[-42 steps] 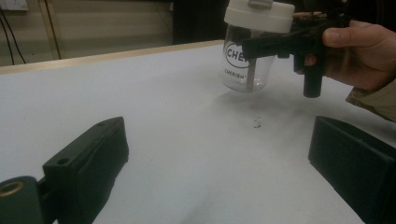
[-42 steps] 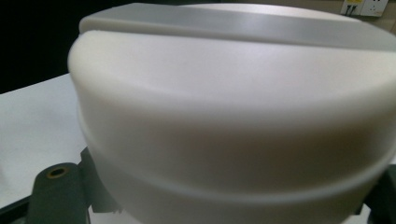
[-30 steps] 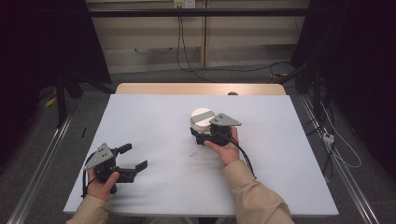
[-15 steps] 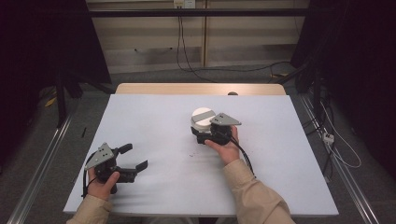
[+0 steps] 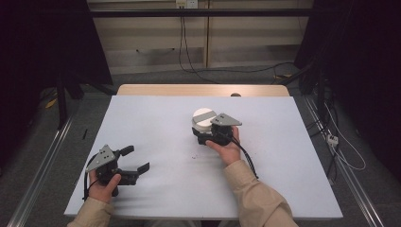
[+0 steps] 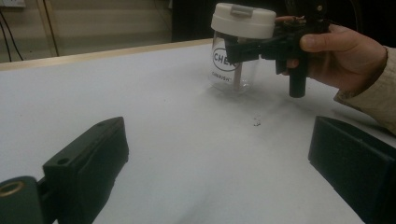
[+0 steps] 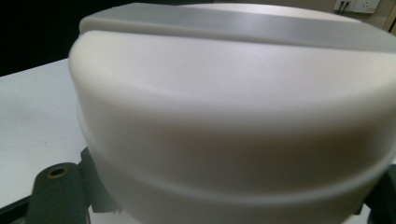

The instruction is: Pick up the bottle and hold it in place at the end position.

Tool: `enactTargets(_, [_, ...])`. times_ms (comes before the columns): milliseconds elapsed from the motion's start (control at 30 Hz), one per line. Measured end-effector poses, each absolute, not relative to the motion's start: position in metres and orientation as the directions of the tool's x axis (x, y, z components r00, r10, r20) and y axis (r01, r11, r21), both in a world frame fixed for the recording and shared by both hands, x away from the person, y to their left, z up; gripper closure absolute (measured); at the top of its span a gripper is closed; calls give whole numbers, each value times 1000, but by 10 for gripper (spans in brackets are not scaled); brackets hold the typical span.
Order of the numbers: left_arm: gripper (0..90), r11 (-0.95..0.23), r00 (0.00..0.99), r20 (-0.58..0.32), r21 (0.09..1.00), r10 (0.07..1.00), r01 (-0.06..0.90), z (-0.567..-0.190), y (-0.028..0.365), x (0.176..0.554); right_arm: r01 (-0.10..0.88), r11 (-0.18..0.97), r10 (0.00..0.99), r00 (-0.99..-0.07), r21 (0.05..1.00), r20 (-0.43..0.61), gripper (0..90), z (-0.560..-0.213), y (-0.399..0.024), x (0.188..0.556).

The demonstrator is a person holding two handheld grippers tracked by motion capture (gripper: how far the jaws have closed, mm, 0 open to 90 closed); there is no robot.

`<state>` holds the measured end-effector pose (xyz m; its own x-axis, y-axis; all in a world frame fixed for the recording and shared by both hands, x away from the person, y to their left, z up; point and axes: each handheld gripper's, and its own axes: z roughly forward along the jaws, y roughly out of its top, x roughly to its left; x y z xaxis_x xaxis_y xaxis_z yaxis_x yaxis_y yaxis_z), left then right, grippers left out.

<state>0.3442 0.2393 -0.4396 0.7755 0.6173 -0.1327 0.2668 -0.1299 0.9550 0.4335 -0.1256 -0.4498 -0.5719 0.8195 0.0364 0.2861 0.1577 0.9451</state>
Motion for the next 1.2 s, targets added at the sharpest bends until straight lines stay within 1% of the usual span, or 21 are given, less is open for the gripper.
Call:
enactTargets(667, [46, -132, 780, -137, 954, 611, 270, -440, 238, 345, 299, 174, 819, -573, 938, 31, 186, -457, -127, 438])
enactTargets(767, [46, -131, 779, -139, 953, 611, 274, -440, 238, 345, 305, 161, 819, -572, 939, 46, 186, -458, -128, 439])
enactTargets(933, [46, -131, 779, -139, 953, 611, 273, -440, 237, 345, 287, 187, 811, -584, 939, 17, 185, -458, -127, 438])
enactTargets(1200, [46, -144, 778, -138, 949, 613, 282, -437, 233, 348, 276, 181, 804, -594, 944, 20, 186, -460, -129, 438])
